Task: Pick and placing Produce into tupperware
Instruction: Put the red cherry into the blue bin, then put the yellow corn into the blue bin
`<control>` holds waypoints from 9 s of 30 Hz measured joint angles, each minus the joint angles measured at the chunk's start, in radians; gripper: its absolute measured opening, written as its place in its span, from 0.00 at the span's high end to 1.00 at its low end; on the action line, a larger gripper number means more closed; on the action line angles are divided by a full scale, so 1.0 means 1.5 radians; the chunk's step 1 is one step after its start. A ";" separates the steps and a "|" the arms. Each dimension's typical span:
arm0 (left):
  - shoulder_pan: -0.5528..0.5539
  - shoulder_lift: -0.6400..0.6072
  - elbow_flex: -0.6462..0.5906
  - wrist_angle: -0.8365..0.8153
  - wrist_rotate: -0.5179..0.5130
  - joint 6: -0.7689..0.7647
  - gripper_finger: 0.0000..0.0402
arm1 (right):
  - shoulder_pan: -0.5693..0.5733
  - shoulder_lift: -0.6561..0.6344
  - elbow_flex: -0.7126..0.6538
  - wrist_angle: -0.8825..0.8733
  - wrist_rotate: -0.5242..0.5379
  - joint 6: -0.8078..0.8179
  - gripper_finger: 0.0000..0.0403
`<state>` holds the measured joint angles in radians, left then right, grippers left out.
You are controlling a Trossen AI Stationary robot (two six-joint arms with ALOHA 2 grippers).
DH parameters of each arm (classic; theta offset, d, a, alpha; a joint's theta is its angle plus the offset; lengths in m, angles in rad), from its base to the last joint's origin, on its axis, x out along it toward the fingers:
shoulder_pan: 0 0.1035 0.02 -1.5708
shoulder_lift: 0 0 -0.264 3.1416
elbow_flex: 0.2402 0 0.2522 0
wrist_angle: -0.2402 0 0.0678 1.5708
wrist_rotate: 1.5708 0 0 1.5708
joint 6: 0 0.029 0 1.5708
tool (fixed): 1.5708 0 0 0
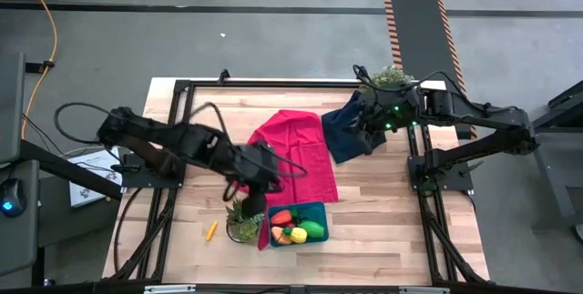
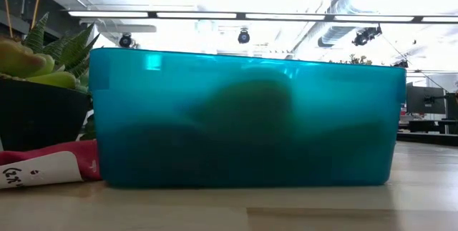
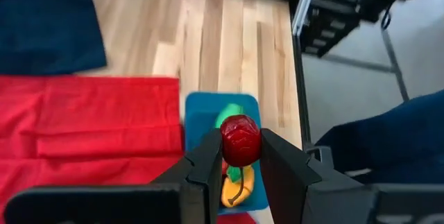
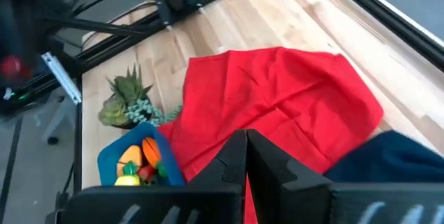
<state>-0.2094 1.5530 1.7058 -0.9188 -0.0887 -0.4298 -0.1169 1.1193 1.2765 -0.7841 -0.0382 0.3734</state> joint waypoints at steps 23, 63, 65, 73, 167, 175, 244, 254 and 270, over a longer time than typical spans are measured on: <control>-0.040 0.168 -0.001 0.002 -0.024 -0.043 0.80 | 0.177 0.061 0.000 -0.134 0.216 0.219 1.00; -0.068 0.295 -0.087 0.071 -0.034 -0.066 0.80 | 0.240 0.198 0.000 -0.152 0.229 0.379 1.00; -0.068 0.295 -0.092 0.079 -0.034 -0.069 0.80 | 0.240 0.198 0.000 -0.152 0.229 0.379 1.00; -0.067 0.295 -0.093 0.083 -0.039 -0.073 0.80 | 0.240 0.198 0.000 -0.152 0.229 0.379 1.00; -0.065 0.125 0.260 -0.429 -0.244 -0.019 0.72 | 0.240 0.197 0.000 -0.149 0.210 0.341 1.00; -0.066 0.051 0.227 -0.435 -0.263 -0.060 0.72 | 0.240 0.197 0.000 -0.147 0.210 0.345 1.00; -0.232 -0.328 -0.445 -0.298 0.070 -0.661 0.72 | 0.231 0.197 0.000 -0.106 0.200 0.339 1.00; -0.343 -0.268 -0.445 -0.252 0.059 -0.636 0.72 | 0.217 0.197 0.000 -0.086 0.200 0.327 1.00; -0.377 -0.153 -0.445 -0.111 0.034 -0.656 0.72 | 0.217 0.197 0.000 -0.072 0.197 0.334 1.00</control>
<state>-0.7742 1.3242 1.0382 -1.0856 -0.0380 -1.4142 0.2092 1.4155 1.2758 -0.8917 0.2577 0.8737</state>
